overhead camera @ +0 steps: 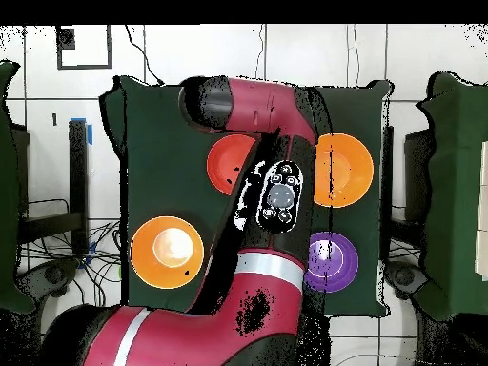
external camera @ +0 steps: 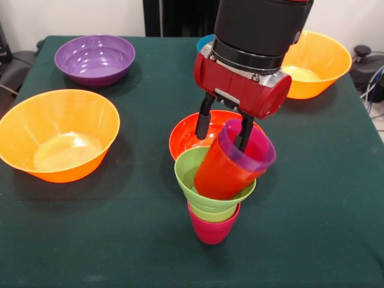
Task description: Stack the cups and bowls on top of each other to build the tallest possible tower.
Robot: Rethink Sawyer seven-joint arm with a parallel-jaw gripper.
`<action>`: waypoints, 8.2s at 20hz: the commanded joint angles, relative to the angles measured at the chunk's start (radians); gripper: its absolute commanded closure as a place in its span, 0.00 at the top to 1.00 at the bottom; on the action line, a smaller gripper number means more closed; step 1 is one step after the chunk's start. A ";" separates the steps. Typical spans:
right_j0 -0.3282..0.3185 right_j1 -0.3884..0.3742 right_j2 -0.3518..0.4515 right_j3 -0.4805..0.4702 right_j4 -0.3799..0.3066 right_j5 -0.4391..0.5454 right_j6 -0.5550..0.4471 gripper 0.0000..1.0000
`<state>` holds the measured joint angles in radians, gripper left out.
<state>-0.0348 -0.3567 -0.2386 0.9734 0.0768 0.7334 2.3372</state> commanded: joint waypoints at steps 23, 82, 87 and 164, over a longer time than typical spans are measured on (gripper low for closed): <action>-0.037 0.032 0.079 -0.043 -0.051 0.053 -0.060 1.00; -0.002 0.023 0.041 -0.015 -0.065 0.101 -0.046 1.00; -0.007 0.025 0.048 -0.009 -0.065 0.091 -0.056 1.00; 0.005 -0.084 0.060 -0.025 -0.057 0.245 -0.096 0.00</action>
<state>-0.0429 -0.4273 -0.2537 0.9426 0.0733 0.8753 2.3372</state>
